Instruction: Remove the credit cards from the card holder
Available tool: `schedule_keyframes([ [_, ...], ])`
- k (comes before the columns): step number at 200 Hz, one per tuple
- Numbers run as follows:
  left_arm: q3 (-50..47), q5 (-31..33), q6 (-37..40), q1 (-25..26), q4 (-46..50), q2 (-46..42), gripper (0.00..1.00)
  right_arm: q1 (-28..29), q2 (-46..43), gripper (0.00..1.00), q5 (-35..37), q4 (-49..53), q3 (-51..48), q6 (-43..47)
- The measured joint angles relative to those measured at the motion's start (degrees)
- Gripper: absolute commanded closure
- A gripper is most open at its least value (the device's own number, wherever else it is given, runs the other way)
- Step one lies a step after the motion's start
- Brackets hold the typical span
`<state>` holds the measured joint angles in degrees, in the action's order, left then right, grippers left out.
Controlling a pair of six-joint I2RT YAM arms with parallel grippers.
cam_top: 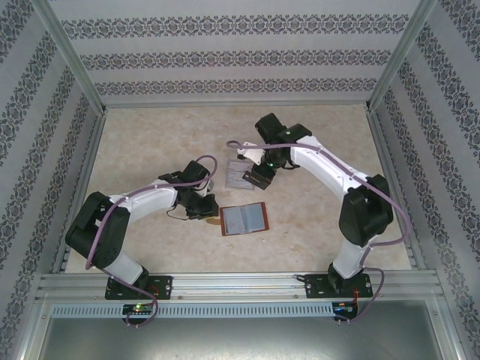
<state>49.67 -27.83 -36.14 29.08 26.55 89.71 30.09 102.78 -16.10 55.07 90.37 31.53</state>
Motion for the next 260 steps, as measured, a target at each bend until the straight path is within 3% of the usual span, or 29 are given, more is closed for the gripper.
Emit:
schedule_keyframes([
  [70,-0.59,0.20,-0.35,-0.35,0.02,-1.60,0.86,-1.42,14.12,1.00,-1.29,12.11,22.69,10.54],
  [153,-0.59,1.16,-0.57,-1.07,0.20,-1.75,0.86,-2.25,30.34,1.00,-1.25,24.41,49.24,16.72],
  [260,-0.59,1.14,-0.74,-1.53,1.09,-1.64,0.86,-2.25,36.79,1.00,1.70,24.37,54.34,19.93],
])
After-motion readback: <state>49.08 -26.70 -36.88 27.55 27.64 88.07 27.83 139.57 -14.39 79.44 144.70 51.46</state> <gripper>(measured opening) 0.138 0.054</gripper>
